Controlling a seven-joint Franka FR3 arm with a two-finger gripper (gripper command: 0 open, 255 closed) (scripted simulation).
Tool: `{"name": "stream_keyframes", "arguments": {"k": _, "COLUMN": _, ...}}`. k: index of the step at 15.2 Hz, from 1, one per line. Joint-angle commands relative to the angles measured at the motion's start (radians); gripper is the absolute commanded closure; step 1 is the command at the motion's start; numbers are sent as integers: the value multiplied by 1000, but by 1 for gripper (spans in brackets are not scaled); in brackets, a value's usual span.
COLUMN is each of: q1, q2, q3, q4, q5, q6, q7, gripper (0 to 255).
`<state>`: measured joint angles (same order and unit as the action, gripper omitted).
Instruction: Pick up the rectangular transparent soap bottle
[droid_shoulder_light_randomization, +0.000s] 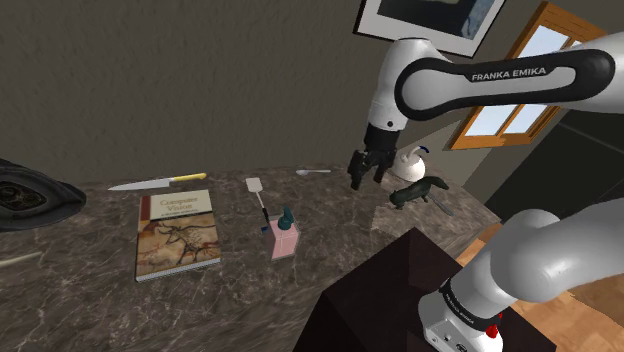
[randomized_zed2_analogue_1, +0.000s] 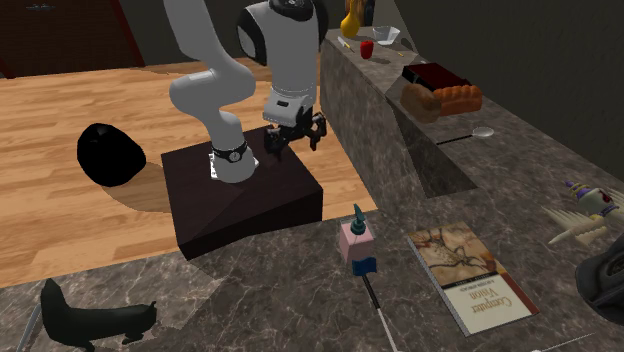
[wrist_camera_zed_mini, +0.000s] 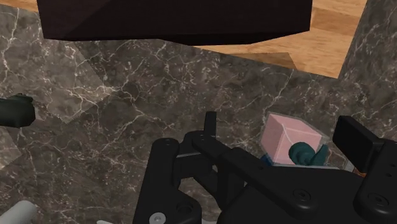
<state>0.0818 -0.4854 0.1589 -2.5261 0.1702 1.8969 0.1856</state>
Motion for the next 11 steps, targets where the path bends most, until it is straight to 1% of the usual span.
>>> {"name": "stream_keyframes", "arguments": {"k": 1, "q1": 8, "q2": 70, "q3": 28, "q4": 3, "q5": 7, "q6": 79, "q7": 25, "gripper": 0}}
{"name": "stream_keyframes", "arguments": {"k": 6, "q1": 21, "q2": 252, "q3": 91, "q4": 50, "q5": -6, "q6": 237, "q7": 96, "gripper": 0}}
{"name": "stream_keyframes", "arguments": {"k": 11, "q1": 32, "q2": 450, "q3": 138, "q4": 132, "q5": -63, "q6": 371, "q7": 186, "gripper": 0}}
